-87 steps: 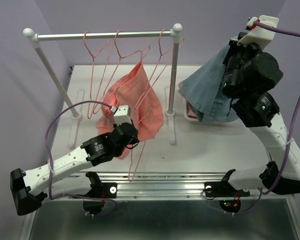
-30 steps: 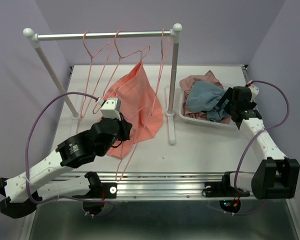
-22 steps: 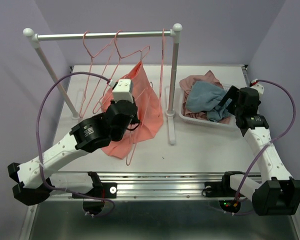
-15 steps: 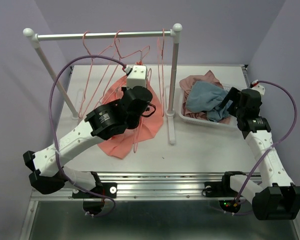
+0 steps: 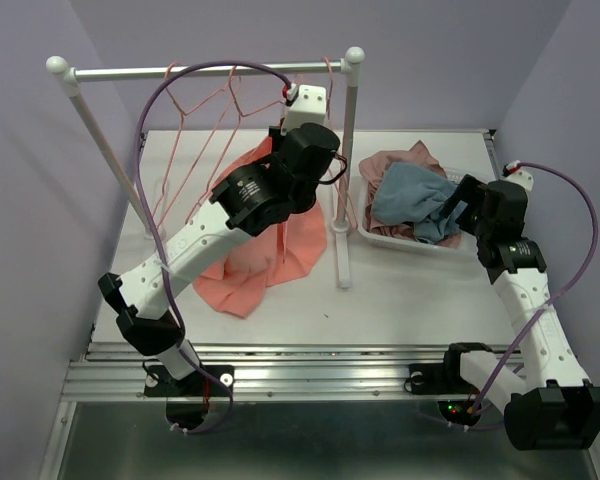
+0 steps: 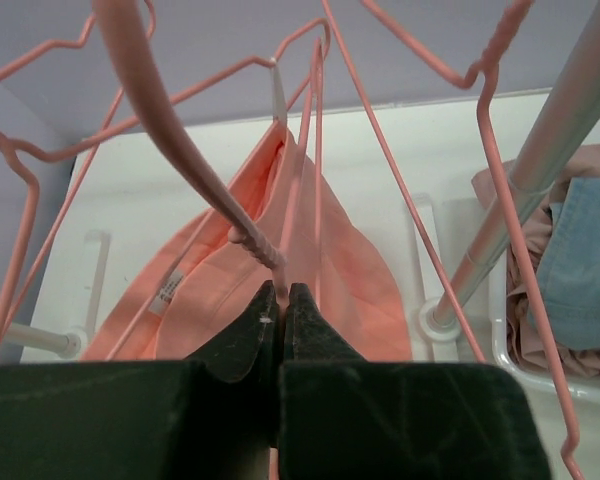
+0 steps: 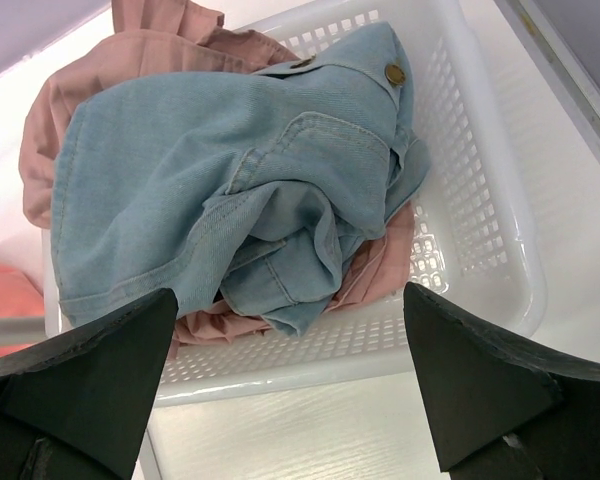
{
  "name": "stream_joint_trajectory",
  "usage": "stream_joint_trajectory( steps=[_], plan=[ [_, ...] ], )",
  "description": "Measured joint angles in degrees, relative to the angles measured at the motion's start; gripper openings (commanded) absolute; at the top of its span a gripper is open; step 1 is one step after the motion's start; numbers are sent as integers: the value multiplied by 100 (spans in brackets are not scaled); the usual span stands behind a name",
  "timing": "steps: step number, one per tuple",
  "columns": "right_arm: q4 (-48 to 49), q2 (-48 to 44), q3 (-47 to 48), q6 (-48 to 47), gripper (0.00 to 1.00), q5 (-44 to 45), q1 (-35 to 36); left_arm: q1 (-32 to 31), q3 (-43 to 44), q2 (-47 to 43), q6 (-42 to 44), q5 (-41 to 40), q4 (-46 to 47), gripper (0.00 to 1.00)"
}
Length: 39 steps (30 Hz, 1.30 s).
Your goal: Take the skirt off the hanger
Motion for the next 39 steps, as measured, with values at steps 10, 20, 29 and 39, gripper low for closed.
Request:
stream_joint_trajectory(
  steps=[10, 20, 29, 39],
  plan=[
    [-2, -13, 0, -74, 100, -66, 0, 214, 610, 254, 715, 81, 472, 0],
    [-2, -157, 0, -101, 100, -59, 0, 525, 699, 284, 1255, 151, 1060, 0],
    [-4, -162, 0, -127, 100, -24, 0, 911, 944, 490, 1438, 481, 1434, 0],
    [-4, -179, 0, -140, 100, 7, 0, 1156, 949, 835, 1252, 951, 1447, 0]
  ],
)
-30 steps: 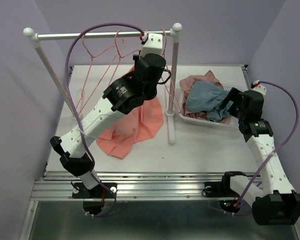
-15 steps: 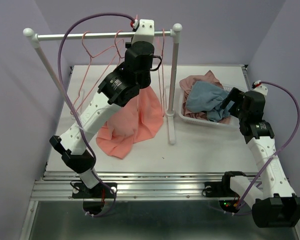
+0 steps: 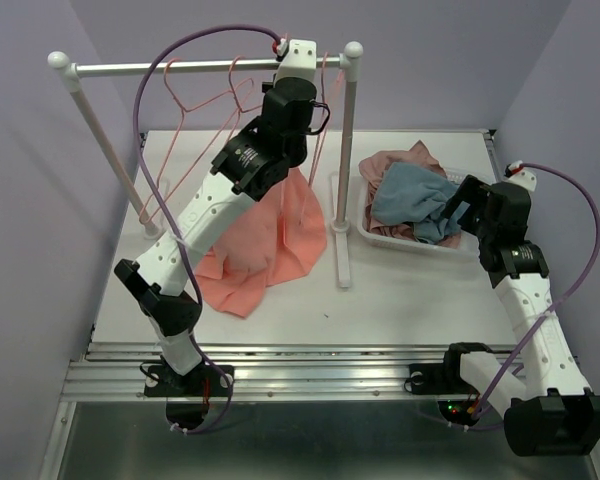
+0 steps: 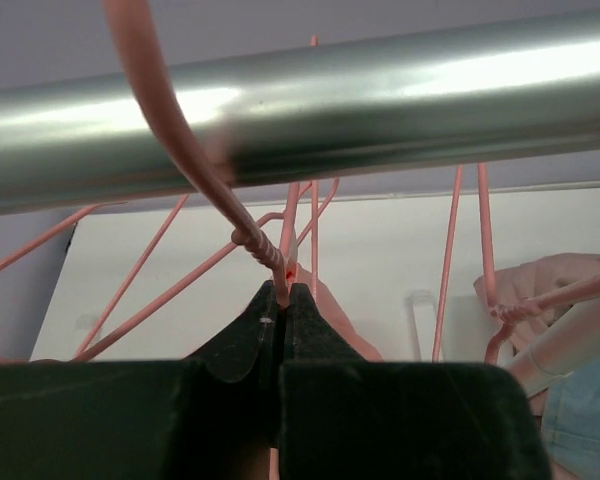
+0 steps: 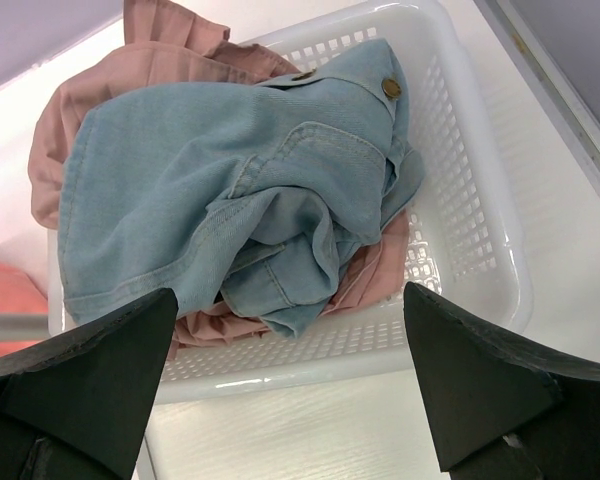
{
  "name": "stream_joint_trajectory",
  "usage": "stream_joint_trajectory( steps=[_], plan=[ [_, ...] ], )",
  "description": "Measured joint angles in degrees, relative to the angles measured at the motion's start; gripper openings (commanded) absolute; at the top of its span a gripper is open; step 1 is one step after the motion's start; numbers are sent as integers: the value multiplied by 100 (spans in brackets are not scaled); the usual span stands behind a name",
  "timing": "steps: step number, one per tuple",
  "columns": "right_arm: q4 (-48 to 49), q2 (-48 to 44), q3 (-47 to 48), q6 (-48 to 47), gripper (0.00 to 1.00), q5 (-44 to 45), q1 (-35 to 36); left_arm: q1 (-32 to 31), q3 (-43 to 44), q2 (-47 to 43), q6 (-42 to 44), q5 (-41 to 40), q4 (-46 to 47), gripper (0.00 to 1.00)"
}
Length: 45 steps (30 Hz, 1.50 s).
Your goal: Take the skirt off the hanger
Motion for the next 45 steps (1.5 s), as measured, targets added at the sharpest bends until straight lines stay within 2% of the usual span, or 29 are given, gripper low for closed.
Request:
stream_joint_trajectory(
  steps=[2, 5, 6, 9, 10, 19, 22, 24, 27, 31, 38, 45],
  plan=[
    [0, -17, 0, 0, 100, 2, 0, 0, -11, 0, -111, 37, -31, 0],
    [0, -37, 0, 0, 100, 2, 0, 2, -164, -50, -264, 87, -24, 12],
    [-2, -46, -2, -2, 100, 2, 0, 0, -245, -79, -315, 120, -44, 25],
    [-2, -79, -13, 0, 100, 2, 0, 2, -407, -138, -431, 236, -105, 48],
    [-4, -92, -17, 0, 100, 2, 0, 2, -476, -179, -474, 302, -109, 63],
    [-4, -129, -20, 0, 100, -2, 0, -20, -940, -953, -780, 713, -127, 68],
    [-7, -138, -22, 0, 100, -9, 0, -101, -1132, -1294, -837, 837, -127, 79],
    [-7, -170, -37, 0, 100, -13, 0, -223, -1255, -1534, -863, 986, -129, 92],
    [-4, -240, -94, 0, 100, -28, 0, -415, -1449, -1867, -892, 1272, -120, 99],
    [-33, -251, -107, 0, 100, -74, 0, -564, -1762, -2321, -892, 1453, -96, 99],
    [-37, -251, -107, 0, 100, -146, 0, -564, -1958, -2865, -826, 872, -175, 99],
    [-37, -289, -107, -2, 100, -179, 0, 9, -2197, -2894, -787, 568, -232, 99]
  ],
)
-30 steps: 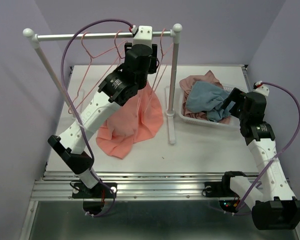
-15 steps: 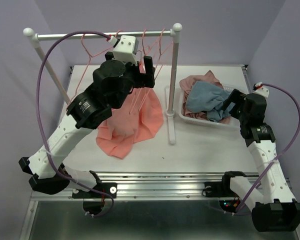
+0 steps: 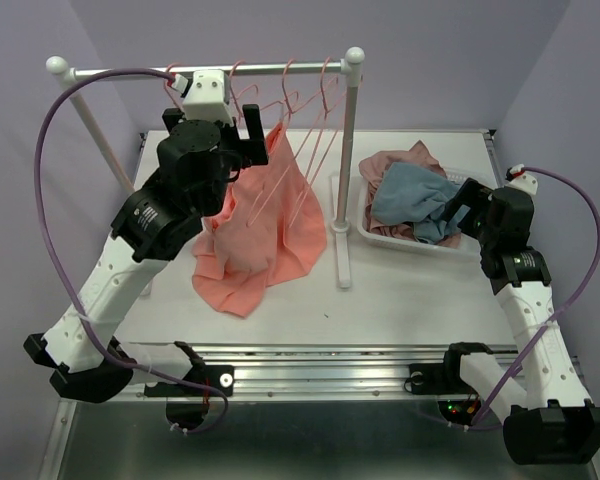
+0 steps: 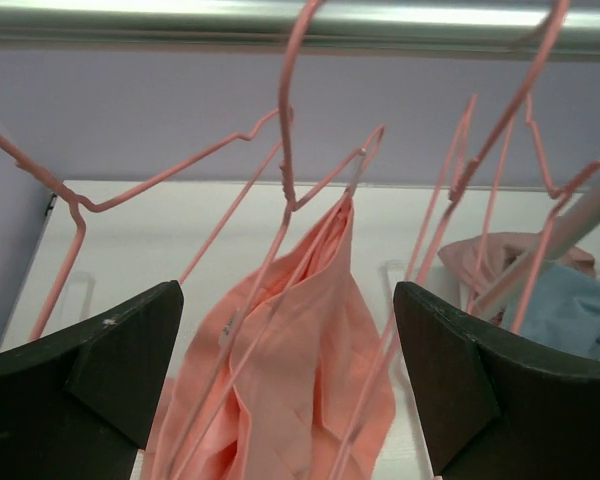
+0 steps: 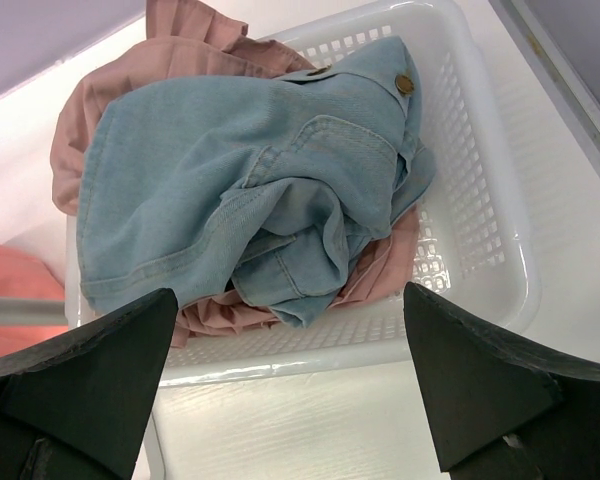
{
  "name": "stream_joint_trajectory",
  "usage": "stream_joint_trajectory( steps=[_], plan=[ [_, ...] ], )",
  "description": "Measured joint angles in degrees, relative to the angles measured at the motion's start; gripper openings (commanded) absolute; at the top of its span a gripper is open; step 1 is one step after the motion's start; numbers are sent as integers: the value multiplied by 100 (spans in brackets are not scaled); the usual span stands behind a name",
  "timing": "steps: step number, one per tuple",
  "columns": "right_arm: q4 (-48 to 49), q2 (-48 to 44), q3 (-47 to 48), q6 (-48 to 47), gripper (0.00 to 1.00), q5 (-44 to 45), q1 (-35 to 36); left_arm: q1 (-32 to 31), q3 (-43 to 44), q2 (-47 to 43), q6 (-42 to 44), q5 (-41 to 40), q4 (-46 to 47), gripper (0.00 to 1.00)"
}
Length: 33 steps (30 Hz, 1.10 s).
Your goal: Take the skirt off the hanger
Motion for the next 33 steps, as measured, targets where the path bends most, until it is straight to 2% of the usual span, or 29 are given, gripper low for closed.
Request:
stream_joint_trajectory(
  steps=[8, 13, 17, 21, 22, 24, 25, 27, 28, 29, 33],
  plan=[
    [-2, 0, 0, -2, 100, -46, 0, 831, -26, 411, 26, 409, -46, 98],
    [-4, 0, 0, -4, 100, -61, 0, 1110, -70, 605, 90, 750, -22, 85],
    [-7, 0, 0, -4, 100, -61, 0, 1204, -72, 741, 142, 907, -17, 81],
    [-7, 0, 0, -20, 100, -61, 0, 1296, -168, 787, 199, 1084, 83, 62],
    [-7, 0, 0, -22, 100, -61, 0, 1309, -186, 813, 219, 1128, 107, 51],
    [-7, -2, 0, -28, 100, -57, 0, 1335, -186, 861, 232, 1172, 131, 40],
    [-9, -7, 0, -33, 100, -52, 0, 1340, -186, 876, 249, 1191, 146, 28],
    [-13, -22, 0, -42, 100, -35, 0, 1340, -186, 907, 321, 1239, 162, 15],
    [-13, -33, 0, -44, 100, -31, 0, 1340, -186, 920, 341, 1270, 173, 5],
    [-15, -42, 2, -44, 100, -17, 0, 1338, -186, 925, 356, 1285, 186, 1],
    [-15, -79, 0, -46, 100, 35, 0, 1338, -216, 907, 457, 1327, 254, 0]
  ],
)
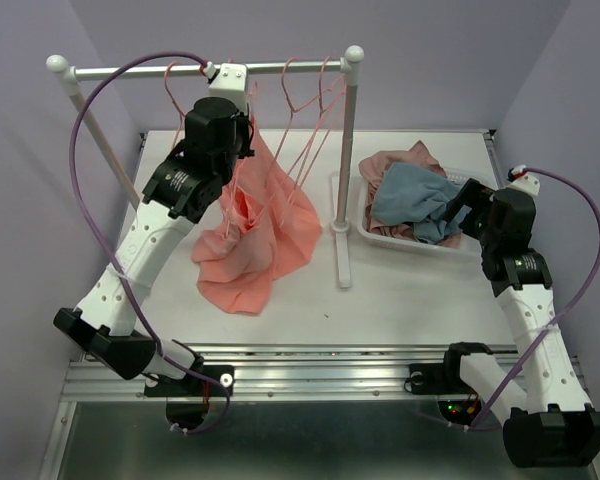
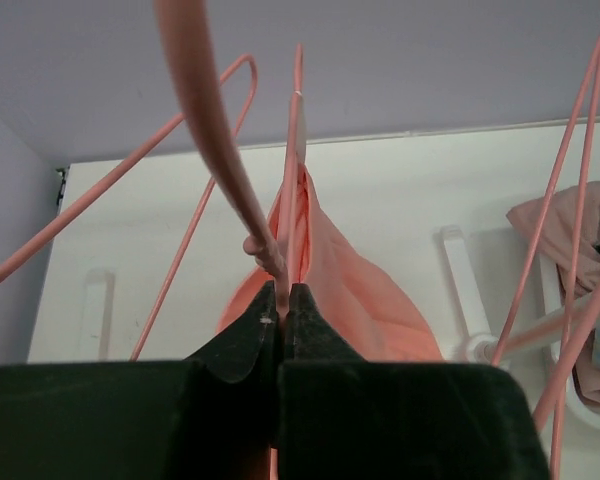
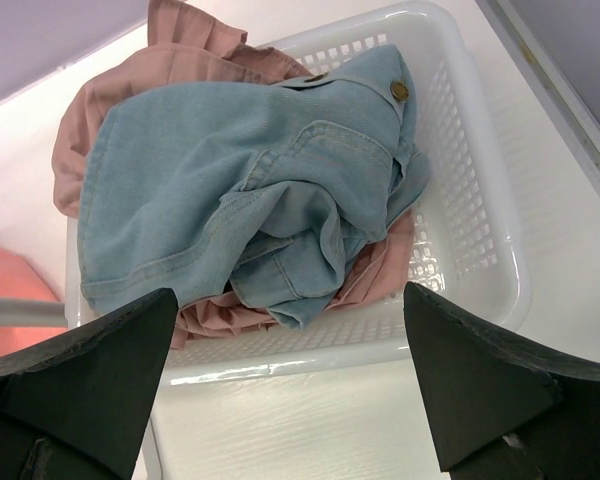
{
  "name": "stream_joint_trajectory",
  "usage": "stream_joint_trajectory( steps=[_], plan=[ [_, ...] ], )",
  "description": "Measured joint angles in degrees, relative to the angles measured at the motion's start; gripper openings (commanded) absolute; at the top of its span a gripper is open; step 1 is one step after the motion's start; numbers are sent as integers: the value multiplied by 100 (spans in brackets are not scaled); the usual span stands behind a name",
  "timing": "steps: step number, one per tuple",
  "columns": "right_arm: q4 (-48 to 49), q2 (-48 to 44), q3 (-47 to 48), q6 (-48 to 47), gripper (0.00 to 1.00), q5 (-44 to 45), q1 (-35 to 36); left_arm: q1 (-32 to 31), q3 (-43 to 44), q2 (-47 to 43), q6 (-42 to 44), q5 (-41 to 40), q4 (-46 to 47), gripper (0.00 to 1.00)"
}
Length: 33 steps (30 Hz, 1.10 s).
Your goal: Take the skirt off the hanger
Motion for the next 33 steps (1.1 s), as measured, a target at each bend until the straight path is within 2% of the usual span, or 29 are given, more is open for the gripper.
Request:
stream_joint_trajectory(
  steps=[11, 19, 33],
  plan=[
    [-2, -66, 2, -22, 100, 79, 0, 2, -31, -363, 634, 306, 131, 0],
    [-4, -120, 0, -22, 100, 70, 0, 2, -46, -678, 704, 586, 164, 0],
    [-4, -144, -7, -39, 100, 7, 0, 2, -938, -1364, 647, 911, 474, 0]
  ],
)
